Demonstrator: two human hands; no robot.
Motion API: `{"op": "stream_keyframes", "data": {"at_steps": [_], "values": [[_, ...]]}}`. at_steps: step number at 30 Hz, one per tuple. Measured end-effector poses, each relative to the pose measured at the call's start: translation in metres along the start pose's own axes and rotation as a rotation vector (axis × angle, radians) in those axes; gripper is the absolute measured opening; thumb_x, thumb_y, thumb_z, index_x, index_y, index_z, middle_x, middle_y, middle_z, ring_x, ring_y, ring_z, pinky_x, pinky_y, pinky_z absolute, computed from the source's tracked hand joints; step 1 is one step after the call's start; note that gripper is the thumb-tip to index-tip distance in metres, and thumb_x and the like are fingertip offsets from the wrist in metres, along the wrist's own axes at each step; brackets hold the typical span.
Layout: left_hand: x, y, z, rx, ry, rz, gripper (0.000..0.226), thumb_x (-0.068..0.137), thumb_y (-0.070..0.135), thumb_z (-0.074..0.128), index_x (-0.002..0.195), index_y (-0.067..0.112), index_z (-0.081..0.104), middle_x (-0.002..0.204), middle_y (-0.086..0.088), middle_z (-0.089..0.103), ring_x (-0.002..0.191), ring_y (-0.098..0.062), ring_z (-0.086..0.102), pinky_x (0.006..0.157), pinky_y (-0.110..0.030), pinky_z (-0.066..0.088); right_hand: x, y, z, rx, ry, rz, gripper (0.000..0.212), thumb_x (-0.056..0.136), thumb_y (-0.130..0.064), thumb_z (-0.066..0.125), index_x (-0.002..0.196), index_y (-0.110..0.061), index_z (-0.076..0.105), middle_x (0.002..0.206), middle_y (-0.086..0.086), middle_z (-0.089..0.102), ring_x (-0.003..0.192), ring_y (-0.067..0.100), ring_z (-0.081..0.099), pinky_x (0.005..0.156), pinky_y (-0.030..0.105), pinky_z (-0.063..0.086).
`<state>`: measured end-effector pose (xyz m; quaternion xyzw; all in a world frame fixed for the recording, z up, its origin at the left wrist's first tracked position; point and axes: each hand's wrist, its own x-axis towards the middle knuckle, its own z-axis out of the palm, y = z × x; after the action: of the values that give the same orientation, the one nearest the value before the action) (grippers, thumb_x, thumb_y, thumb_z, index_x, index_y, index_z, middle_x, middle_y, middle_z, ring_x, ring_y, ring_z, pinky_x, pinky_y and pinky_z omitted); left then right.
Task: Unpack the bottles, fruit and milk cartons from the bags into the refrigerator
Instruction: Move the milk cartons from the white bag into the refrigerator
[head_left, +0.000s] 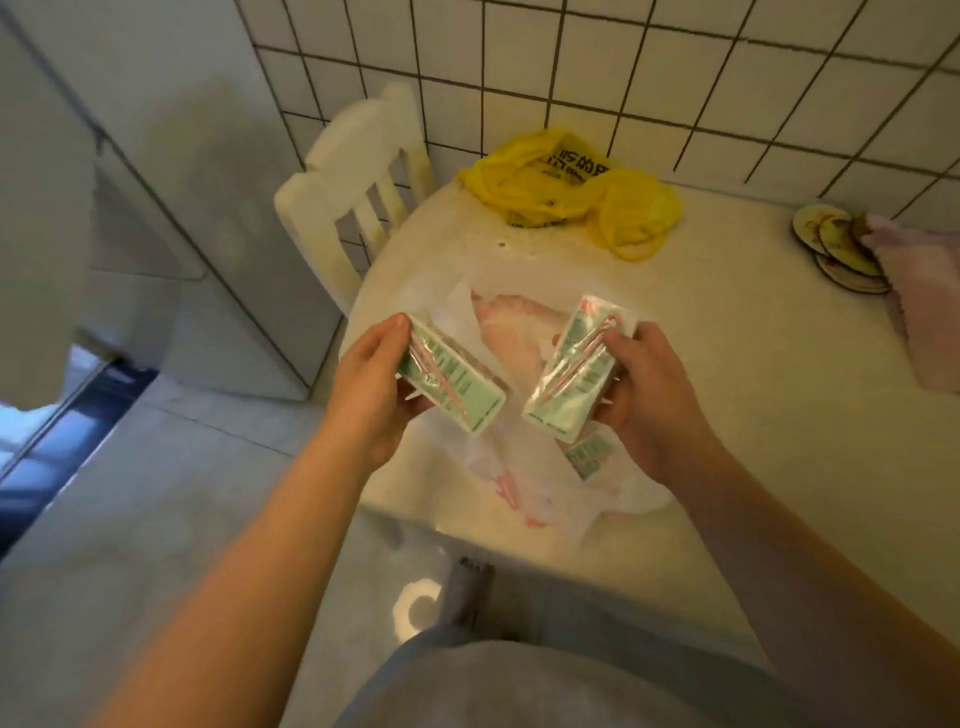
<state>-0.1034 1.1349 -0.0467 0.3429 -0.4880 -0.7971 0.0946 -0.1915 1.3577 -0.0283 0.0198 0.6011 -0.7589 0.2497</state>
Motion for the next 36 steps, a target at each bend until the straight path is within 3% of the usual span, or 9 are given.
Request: {"op": "stream_keyframes", "data": {"at_steps": [2, 4, 6, 9, 15, 19, 26, 32, 36], "values": [[-0.020, -0.009, -0.010, -0.235, -0.015, -0.212, 0.044, 0.098, 0.051, 0.054, 0.116, 0.013, 0.064, 0.100, -0.007, 0.070, 0.092, -0.022, 0.069, 0.085, -0.043, 0.060, -0.013, 0.005, 0.010, 0.159, -0.053, 0.084, 0.033, 0.100, -0.032, 0.051, 0.125, -0.011, 0.050, 0.122, 0.023, 0.066, 0.108, 0.042, 0.067, 0.083, 0.057, 0.057], [-0.042, -0.019, -0.027, -0.486, -0.092, -0.359, 0.058, 0.096, 0.059, 0.050, 0.127, 0.011, 0.059, 0.101, -0.009, 0.069, 0.082, -0.022, 0.070, 0.071, -0.039, 0.061, -0.029, 0.011, 0.026, 0.210, -0.120, 0.203, 0.046, 0.102, -0.040, 0.042, 0.137, -0.011, 0.049, 0.118, 0.020, 0.068, 0.103, 0.037, 0.070, 0.072, 0.049, 0.061], [-0.065, -0.026, -0.046, -0.655, -0.135, -0.446, 0.063, 0.096, 0.063, 0.047, 0.134, 0.013, 0.051, 0.106, -0.010, 0.068, 0.069, -0.020, 0.065, 0.056, -0.032, 0.058, -0.045, 0.021, 0.042, 0.189, -0.173, 0.310, 0.058, 0.100, -0.052, 0.038, 0.136, -0.009, 0.052, 0.107, 0.018, 0.069, 0.088, 0.033, 0.073, 0.065, 0.045, 0.061], [-0.097, -0.030, -0.074, -0.711, -0.159, -0.454, 0.063, 0.083, 0.061, 0.060, 0.131, 0.022, 0.045, 0.117, -0.015, 0.068, 0.063, -0.020, 0.064, 0.050, -0.027, 0.056, -0.064, 0.041, 0.068, 0.138, -0.248, 0.407, 0.072, 0.093, -0.068, 0.036, 0.127, -0.009, 0.059, 0.088, 0.014, 0.066, 0.065, 0.027, 0.067, 0.060, 0.039, 0.058], [-0.136, -0.029, -0.148, -0.787, -0.107, -0.391, 0.075, 0.082, 0.049, 0.071, 0.143, 0.016, 0.043, 0.116, -0.016, 0.066, 0.080, -0.025, 0.067, 0.056, -0.035, 0.060, -0.092, 0.081, 0.142, -0.002, -0.380, 0.557, 0.055, 0.097, -0.056, 0.041, 0.122, -0.013, 0.067, 0.097, 0.014, 0.075, 0.083, 0.028, 0.072, 0.074, 0.040, 0.056], [-0.151, -0.019, -0.216, -0.730, 0.013, -0.307, 0.063, 0.085, 0.057, 0.060, 0.121, 0.006, 0.062, 0.094, -0.012, 0.061, 0.079, -0.022, 0.060, 0.065, -0.034, 0.058, -0.110, 0.111, 0.208, -0.031, -0.432, 0.657, 0.045, 0.096, -0.054, 0.049, 0.118, -0.018, 0.064, 0.101, 0.016, 0.074, 0.089, 0.036, 0.073, 0.067, 0.043, 0.059], [-0.163, 0.008, -0.397, -0.603, 0.148, -0.265, 0.072, 0.096, 0.064, 0.043, 0.132, 0.005, 0.060, 0.088, -0.011, 0.065, 0.073, -0.021, 0.063, 0.062, -0.031, 0.059, -0.144, 0.195, 0.368, -0.489, -0.509, 0.423, 0.061, 0.081, -0.070, 0.058, 0.113, -0.019, 0.058, 0.092, 0.006, 0.070, 0.072, 0.022, 0.070, 0.058, 0.038, 0.058], [-0.185, 0.050, -0.536, -0.477, 0.334, -0.258, 0.063, 0.091, 0.069, 0.050, 0.122, 0.016, 0.066, 0.100, -0.017, 0.073, 0.086, -0.030, 0.071, 0.076, -0.043, 0.058, -0.183, 0.266, 0.512, -0.519, -0.547, 0.363, 0.038, 0.096, -0.047, 0.058, 0.126, -0.024, 0.052, 0.101, 0.007, 0.074, 0.081, 0.024, 0.074, 0.072, 0.043, 0.061], [-0.198, 0.088, -0.607, -0.418, 0.388, -0.221, 0.051, 0.090, 0.056, 0.061, 0.124, 0.017, 0.062, 0.108, -0.018, 0.071, 0.094, -0.031, 0.070, 0.074, -0.042, 0.058, -0.199, 0.299, 0.595, -0.546, -0.569, 0.307, 0.035, 0.096, -0.042, 0.061, 0.125, -0.022, 0.057, 0.093, 0.005, 0.076, 0.081, 0.025, 0.075, 0.072, 0.041, 0.062]]}}
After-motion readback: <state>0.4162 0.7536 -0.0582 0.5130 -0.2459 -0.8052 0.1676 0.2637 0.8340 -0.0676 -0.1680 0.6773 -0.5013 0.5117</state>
